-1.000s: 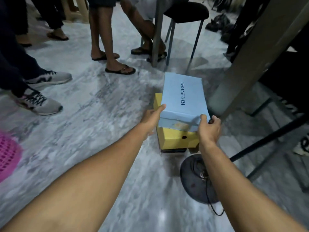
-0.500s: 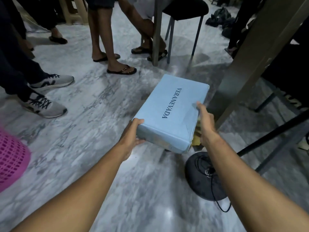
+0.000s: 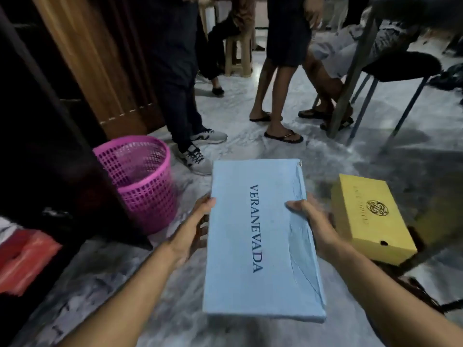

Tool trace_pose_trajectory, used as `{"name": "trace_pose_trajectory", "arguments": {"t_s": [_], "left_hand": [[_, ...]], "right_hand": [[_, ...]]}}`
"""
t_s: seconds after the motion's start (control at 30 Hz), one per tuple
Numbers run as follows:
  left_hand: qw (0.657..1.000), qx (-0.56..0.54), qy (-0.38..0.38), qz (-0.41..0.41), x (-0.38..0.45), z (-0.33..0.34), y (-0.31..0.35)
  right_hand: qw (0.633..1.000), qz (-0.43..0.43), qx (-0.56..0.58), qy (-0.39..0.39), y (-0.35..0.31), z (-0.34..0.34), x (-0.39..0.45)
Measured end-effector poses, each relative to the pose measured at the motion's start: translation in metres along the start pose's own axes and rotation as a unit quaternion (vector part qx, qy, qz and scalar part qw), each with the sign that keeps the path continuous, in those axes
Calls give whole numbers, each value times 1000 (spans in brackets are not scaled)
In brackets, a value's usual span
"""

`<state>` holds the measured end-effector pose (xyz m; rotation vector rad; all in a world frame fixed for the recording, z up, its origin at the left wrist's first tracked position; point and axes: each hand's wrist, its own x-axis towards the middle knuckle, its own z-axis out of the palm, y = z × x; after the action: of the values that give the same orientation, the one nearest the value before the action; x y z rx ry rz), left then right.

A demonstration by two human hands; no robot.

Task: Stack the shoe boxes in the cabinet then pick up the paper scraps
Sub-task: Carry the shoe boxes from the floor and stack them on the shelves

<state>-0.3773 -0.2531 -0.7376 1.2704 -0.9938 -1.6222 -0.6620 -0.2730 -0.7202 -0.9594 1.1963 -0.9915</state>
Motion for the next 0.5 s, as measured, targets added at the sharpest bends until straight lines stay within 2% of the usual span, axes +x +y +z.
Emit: {"name": "trace_pose_trajectory", "arguments": {"t_s": [0.1,0.2,0.37,0.5], "left_hand": [[994,-8,93,64,-67,-37,5],[976,-26,185,112,-128,-78,6],[933,-82,323,136,-208,-159,17],[880,-100,432,173,-250,-210,42]], "right_hand": [[991,-12,-34,-127,-9,60,-12],[967,-37,-80,-239,-18,123,-24],[893,-10,-163,-420,-27,216,-35],[847,29,-139,-511,-24,272,-40]]}}
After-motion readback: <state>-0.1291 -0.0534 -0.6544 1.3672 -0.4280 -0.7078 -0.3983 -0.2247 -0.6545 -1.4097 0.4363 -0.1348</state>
